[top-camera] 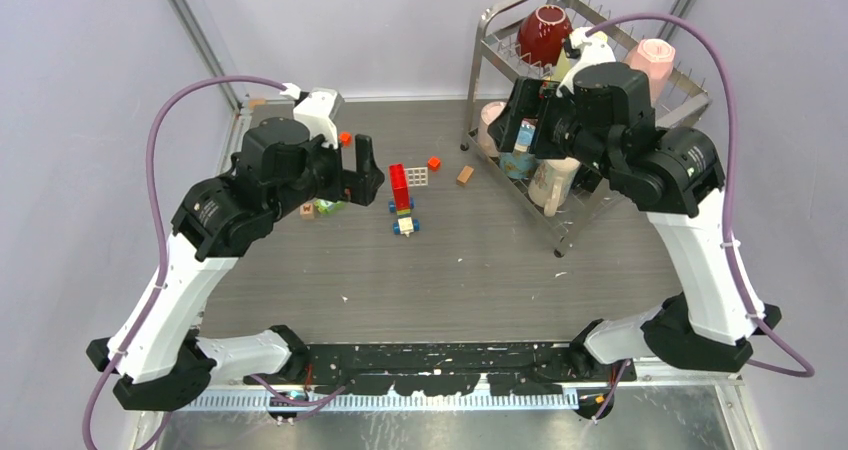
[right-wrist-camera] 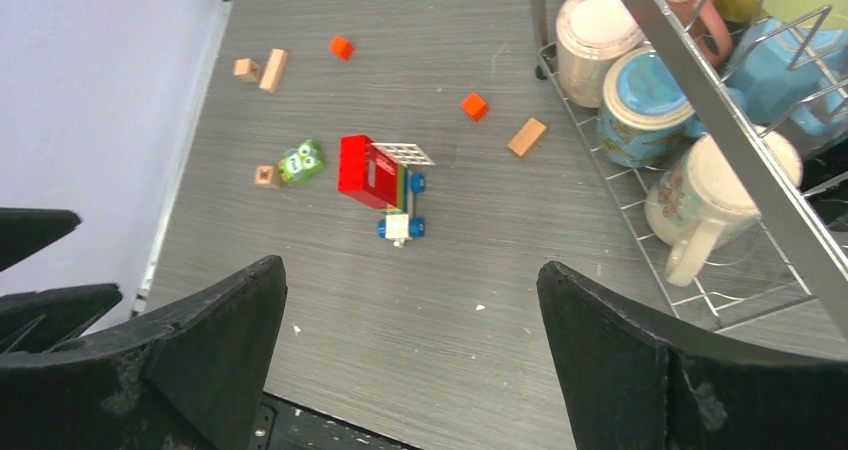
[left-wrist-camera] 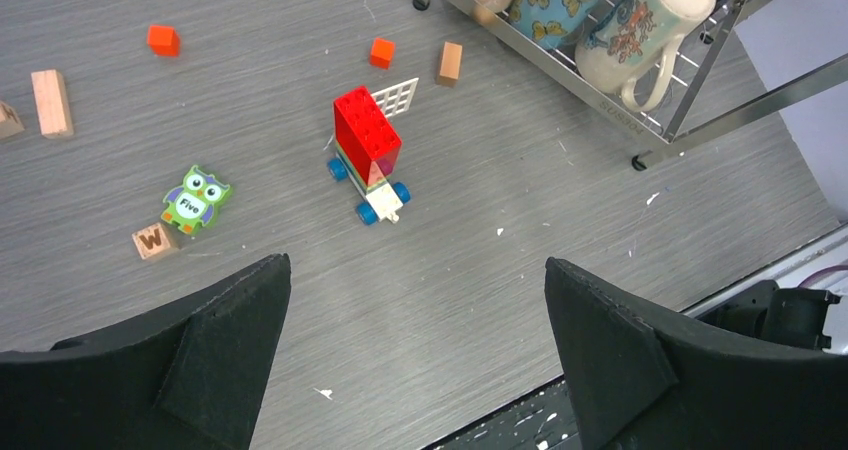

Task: Unload the cups from the dish rack
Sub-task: Unload the cup from the dish rack.

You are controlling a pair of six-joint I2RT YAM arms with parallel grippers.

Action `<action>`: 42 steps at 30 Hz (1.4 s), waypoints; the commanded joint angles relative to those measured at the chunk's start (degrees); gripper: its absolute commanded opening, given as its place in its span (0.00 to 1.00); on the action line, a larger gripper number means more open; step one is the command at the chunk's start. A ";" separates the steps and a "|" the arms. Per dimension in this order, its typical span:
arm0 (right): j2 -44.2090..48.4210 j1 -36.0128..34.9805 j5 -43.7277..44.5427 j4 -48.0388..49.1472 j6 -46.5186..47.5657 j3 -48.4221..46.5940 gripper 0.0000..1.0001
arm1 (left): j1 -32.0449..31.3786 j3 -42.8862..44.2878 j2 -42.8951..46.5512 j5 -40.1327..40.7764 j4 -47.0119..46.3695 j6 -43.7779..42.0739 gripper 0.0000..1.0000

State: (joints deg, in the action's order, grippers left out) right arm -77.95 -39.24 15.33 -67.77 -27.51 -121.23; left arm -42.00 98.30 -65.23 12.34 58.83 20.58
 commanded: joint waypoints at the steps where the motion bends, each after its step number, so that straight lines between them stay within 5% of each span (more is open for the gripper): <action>1: -3.58 -0.10 5.26 -4.69 3.13 -5.95 1.00 | -0.02 -1.57 1.26 -1.07 -0.33 -0.84 1.00; 16: -9.88 19.66 10.48 -6.15 5.46 -19.11 1.00 | -0.01 -2.11 0.63 -6.23 0.56 -2.50 1.00; 42: -11.13 31.23 -5.34 10.77 14.72 -5.68 1.00 | -0.01 -4.76 0.85 -7.93 -0.40 -4.65 1.00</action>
State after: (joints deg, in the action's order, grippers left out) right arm -89.82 -9.04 12.67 -63.40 -15.86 -127.79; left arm -42.00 93.93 -64.86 4.91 59.02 17.30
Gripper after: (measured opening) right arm 0.996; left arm 0.996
